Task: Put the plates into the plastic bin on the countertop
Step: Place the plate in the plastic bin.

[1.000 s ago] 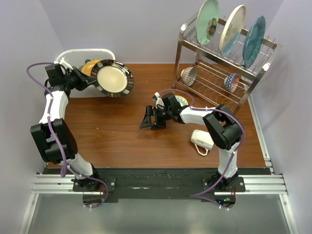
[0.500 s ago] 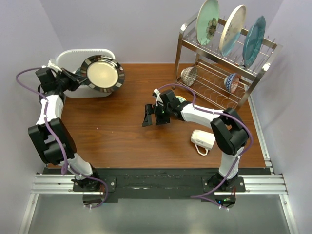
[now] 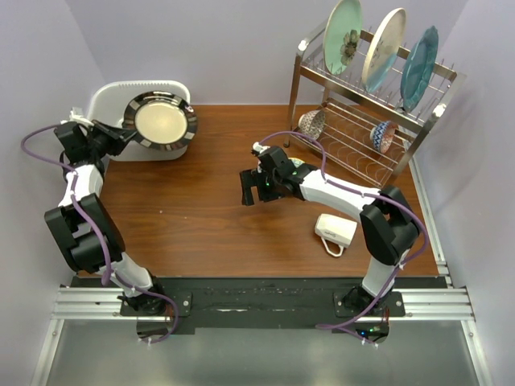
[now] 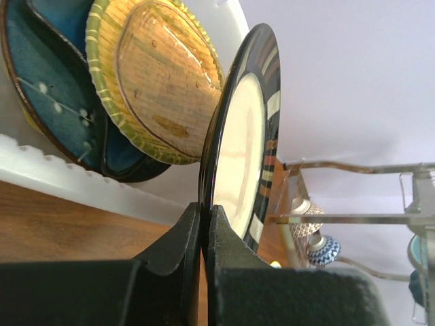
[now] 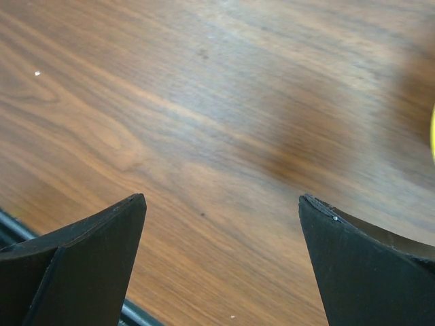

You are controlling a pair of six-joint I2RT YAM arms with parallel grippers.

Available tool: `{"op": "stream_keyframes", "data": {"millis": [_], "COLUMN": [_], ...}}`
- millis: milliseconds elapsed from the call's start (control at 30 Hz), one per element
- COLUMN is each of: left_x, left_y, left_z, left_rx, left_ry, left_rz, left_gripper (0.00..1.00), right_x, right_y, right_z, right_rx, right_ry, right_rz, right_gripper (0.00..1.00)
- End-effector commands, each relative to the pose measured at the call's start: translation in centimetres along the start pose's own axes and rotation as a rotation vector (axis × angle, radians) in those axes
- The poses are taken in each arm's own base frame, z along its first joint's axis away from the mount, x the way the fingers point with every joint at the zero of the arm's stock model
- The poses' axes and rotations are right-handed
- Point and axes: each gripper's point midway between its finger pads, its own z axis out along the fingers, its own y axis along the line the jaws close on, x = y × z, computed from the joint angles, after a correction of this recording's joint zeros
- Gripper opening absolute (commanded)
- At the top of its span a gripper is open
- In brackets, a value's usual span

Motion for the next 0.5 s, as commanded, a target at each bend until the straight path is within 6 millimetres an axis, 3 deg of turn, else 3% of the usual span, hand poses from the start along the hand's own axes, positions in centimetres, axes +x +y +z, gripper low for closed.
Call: {"op": "stream_keyframes", "data": {"millis": [0, 233, 467], "left_x": [-3.8, -5.1, -6.2], "left_y": [-5.7, -4.6, -4.7], "left_z": [-2.3, -2.8, -1.9], "left_rx": [0.195, 0.146, 0.192], "left_ry": [-0.155, -0.266, -0.302], "left_rz": [0.040, 0.007, -0.062], "left_gripper": [0.00, 0.00, 0.00], "right_x": [-2.5, -2.6, -2.5], "right_y": [0.0, 0.0, 0.1], "right_z": [-2.1, -2.3, -2.3], "right_rx": [0.042, 0.062, 0.067], "right_ry": [-0.082, -0.099, -0.097], "right_rz": [-0.032, -0.052, -0.062], "right_gripper": [0.99, 0.98, 0.99]}}
